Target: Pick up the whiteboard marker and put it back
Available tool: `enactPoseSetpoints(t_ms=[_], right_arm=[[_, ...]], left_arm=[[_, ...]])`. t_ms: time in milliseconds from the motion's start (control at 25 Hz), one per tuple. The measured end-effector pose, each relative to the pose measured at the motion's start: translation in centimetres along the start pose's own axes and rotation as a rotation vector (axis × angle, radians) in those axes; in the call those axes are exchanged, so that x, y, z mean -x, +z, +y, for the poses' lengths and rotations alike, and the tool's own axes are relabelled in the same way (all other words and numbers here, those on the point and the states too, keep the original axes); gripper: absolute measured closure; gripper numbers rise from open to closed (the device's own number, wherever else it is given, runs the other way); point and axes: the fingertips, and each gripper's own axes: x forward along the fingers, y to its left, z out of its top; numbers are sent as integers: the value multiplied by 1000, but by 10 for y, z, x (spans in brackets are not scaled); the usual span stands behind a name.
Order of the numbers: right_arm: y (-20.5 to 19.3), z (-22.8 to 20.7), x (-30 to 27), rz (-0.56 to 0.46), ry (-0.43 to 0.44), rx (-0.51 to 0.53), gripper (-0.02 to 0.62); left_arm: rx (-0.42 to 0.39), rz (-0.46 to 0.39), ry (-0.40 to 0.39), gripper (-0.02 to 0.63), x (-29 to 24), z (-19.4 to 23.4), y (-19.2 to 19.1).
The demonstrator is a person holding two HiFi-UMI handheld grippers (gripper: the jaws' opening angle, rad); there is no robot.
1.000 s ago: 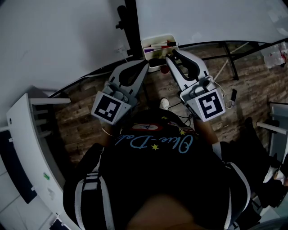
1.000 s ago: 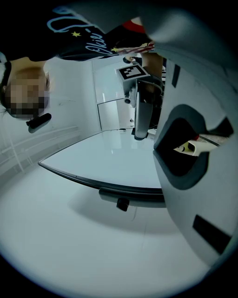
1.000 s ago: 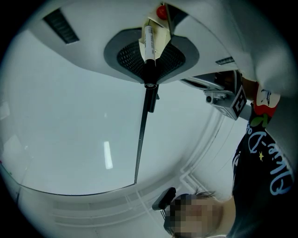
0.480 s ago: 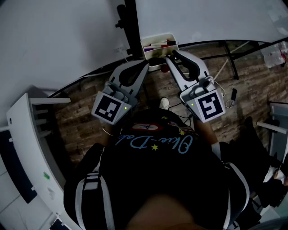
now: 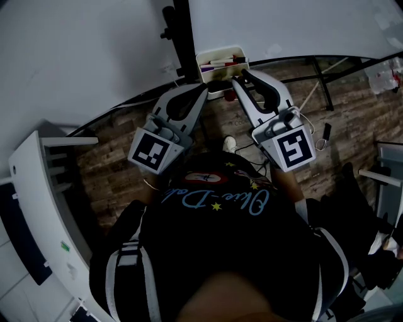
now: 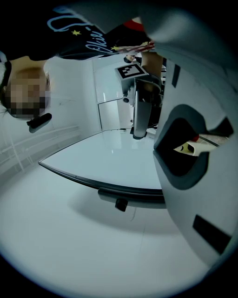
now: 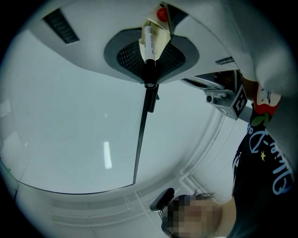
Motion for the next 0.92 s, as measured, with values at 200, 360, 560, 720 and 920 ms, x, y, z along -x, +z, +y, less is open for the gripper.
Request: enactPoseSetpoints(t_ms=[200, 360, 560, 720, 920], right_arm=[[-1, -1, -1, -1, -2, -6, 517], [-2, -2, -2, -2, -7, -6, 517], [-5, -2, -4, 6, -9, -6, 517], [-5, -2, -4, 10, -8, -6, 517], [-5, -1, -6, 14, -5, -8, 517]], left_arm=[[1, 1, 1, 606, -1, 1, 0], [3, 1, 2, 606, -1, 1, -1], [6, 0, 0, 606, -2, 3, -2], [5, -2, 0, 606, -2, 3, -1], [6, 1, 3, 606, -1, 4, 0]])
